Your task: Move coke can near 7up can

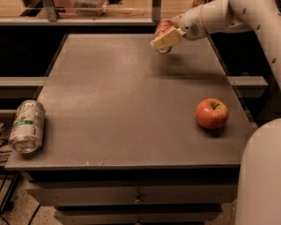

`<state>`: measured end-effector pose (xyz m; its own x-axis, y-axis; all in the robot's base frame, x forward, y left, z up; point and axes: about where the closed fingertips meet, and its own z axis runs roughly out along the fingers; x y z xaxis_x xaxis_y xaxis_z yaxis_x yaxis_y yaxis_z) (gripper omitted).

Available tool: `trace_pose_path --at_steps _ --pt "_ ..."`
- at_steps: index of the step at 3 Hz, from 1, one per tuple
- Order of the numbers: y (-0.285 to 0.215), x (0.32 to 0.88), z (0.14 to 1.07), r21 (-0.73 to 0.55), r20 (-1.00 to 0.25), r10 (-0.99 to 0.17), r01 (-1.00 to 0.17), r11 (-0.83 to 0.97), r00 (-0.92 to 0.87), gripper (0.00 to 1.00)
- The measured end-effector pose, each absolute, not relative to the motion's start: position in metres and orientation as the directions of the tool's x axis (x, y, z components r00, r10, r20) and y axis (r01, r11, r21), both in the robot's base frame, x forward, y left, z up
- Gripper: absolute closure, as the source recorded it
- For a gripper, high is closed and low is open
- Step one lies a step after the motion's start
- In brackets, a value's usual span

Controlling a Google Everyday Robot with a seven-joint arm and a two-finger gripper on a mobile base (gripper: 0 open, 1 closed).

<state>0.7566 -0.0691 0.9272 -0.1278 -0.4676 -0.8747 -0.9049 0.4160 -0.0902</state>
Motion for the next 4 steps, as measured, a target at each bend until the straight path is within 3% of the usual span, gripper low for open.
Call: trace_pose_path --at_steps 2,4 --pt "0.044 0.671 0.933 -0.055 -0.903 -0.429 -0.995 0.089 0.011 1.00" --pt "0.072 0.658 0.922 -0.025 -0.896 -0.443 -1.000 0.007 0.019 1.00"
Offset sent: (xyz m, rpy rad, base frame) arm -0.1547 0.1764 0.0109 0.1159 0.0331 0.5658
